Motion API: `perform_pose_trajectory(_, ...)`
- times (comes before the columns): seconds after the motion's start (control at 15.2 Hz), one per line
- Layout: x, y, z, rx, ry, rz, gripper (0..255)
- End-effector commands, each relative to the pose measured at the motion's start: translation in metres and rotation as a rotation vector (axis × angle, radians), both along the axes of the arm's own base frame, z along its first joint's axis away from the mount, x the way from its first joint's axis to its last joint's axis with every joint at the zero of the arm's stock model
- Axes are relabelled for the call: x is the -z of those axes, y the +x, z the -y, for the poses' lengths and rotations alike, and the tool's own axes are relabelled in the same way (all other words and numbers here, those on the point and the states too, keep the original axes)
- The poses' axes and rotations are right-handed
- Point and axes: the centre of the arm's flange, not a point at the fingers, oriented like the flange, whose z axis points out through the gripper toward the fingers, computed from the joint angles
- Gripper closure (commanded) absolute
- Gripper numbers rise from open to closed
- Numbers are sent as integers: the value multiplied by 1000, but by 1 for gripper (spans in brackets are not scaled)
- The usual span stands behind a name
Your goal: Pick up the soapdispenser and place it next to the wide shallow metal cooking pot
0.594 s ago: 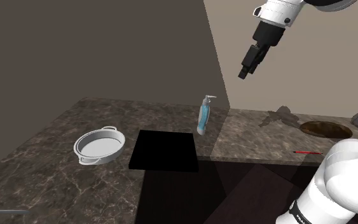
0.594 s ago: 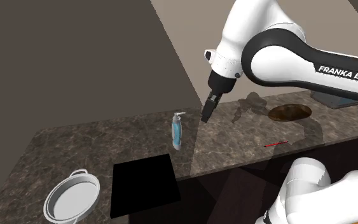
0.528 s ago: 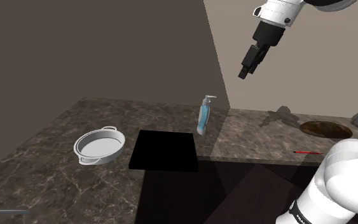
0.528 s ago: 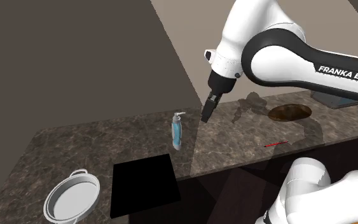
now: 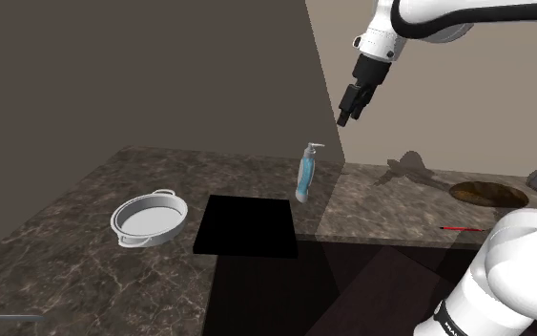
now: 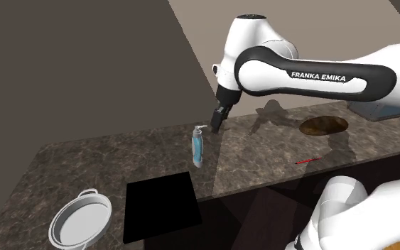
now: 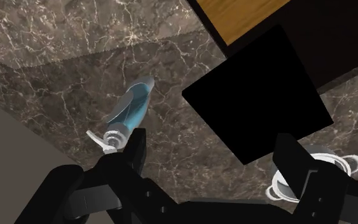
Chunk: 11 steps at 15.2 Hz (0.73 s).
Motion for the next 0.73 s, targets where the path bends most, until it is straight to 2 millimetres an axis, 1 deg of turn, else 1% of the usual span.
perform_pose_trajectory(0.0, 14, 24, 15, 3, 2, -12, 0)
perform_pose_trajectory(0.66, 86, 125, 77, 17, 16, -73, 0)
